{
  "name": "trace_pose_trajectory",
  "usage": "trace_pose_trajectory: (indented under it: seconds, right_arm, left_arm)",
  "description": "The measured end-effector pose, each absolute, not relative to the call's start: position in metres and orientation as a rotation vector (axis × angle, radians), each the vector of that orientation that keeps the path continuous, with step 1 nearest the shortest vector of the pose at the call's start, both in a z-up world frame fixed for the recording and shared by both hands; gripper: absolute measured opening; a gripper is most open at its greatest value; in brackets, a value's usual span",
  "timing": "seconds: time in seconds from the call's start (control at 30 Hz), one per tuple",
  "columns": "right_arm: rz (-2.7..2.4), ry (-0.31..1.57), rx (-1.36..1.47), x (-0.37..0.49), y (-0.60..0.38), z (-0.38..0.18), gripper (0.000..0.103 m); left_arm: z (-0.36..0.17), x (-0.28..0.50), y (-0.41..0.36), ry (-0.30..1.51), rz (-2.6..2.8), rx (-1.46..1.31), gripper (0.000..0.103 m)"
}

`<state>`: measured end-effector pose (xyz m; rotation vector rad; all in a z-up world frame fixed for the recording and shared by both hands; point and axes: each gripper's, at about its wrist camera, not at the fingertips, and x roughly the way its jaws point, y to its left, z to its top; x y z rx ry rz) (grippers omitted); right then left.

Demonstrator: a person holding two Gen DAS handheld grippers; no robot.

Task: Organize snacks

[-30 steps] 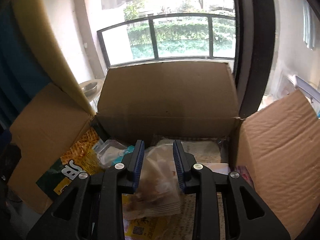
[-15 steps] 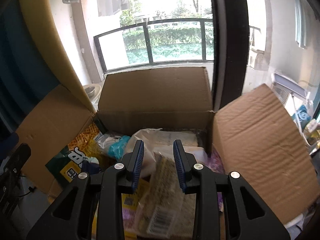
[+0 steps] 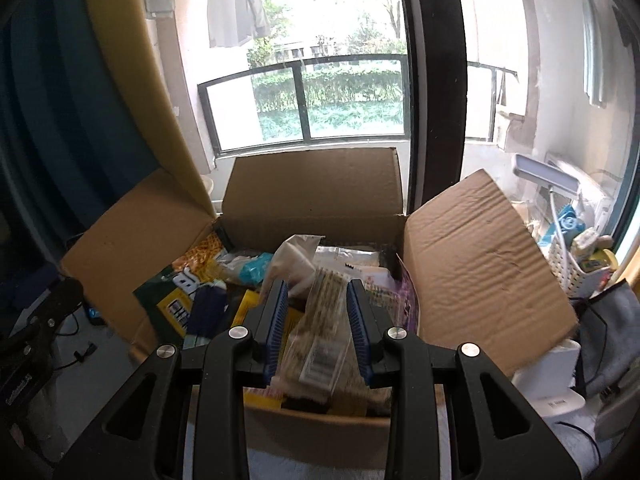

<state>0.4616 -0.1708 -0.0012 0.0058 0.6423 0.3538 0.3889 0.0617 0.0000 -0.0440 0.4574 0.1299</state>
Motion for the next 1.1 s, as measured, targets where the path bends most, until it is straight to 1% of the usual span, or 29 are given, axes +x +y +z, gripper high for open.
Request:
trace_pose_trajectory:
  seconds: [0.3,0.37,0.43,0.8,1.1]
  right_arm:
    - [0.371,0.597,-0.019,0.404,-0.181,0.009,0.032]
    - [0.371,0.587,-0.015,0.392,-0.186,0.012,0.032]
    - [0.369,0.572,-0.015,0.378,-0.192,0.014,0.032]
    - [0.367,0.502,-0.045,0.299,-0.213,0.023,0.032]
    - [0.372,0.465,-0.082,0.245,-0.221,0.024,0.032]
  left_arm:
    - [-0.004,0.344,0.053,0.471,0.095,-0.064,0.070]
    - [-0.002,0.334,0.050,0.466,0.089,-0.068,0.071]
    - [0.001,0.322,0.047,0.456,0.076,-0.077,0.076]
    - [0.019,0.259,0.017,0.420,0.008,-0.089,0.077]
    - [0.019,0.198,-0.009,0.412,-0.048,-0.055,0.077]
